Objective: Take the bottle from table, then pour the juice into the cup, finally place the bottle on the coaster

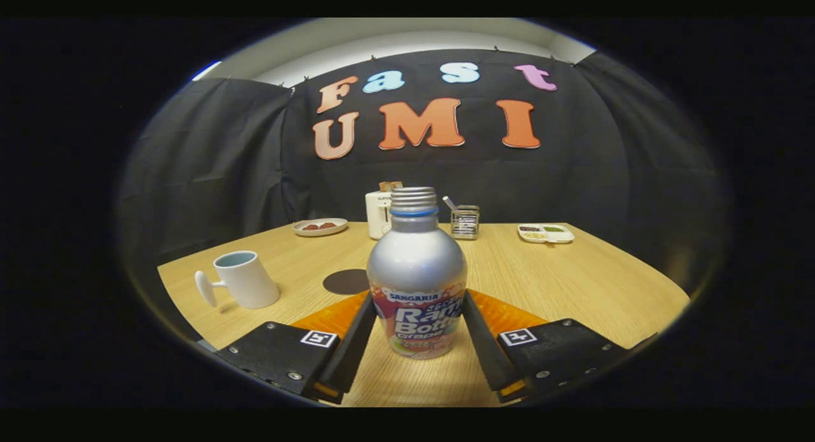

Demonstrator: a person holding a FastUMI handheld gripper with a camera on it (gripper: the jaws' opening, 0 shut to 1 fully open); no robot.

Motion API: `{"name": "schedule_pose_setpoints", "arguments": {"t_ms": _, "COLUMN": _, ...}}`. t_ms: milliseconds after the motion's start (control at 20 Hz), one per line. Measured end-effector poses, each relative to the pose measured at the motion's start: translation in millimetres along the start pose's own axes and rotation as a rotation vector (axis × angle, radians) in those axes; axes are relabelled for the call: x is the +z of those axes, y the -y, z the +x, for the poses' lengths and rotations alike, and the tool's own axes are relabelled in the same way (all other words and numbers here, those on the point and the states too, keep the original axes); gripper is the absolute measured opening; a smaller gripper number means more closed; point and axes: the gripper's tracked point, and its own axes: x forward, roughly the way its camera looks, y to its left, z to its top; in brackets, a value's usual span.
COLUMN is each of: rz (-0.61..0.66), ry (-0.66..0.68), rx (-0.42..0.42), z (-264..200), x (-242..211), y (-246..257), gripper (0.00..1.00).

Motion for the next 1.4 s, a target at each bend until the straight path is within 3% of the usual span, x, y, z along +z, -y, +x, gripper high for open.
{"name": "schedule_pose_setpoints", "arguments": {"t_ms": 300, "rz": -0.141, "ry": 0.043, "rx": -0.014, "z": 5, "x": 34, "y": -9, "gripper": 0.77}}
{"name": "schedule_pose_setpoints", "arguments": {"t_ms": 600, "rz": -0.374, "ry": 0.066, "rx": -0.059, "z": 18, "x": 58, "y": -30, "gripper": 0.77}}
{"name": "schedule_pose_setpoints", "arguments": {"t_ms": 1150, "rz": -0.761, "ry": 0.099, "rx": -0.175, "z": 42, "x": 82, "y": -43, "gripper": 0.76}}
{"name": "schedule_pose_setpoints", "arguments": {"t_ms": 1400, "rz": -0.917, "ry": 0.152, "rx": -0.185, "z": 47, "x": 88, "y": -57, "gripper": 0.76}}
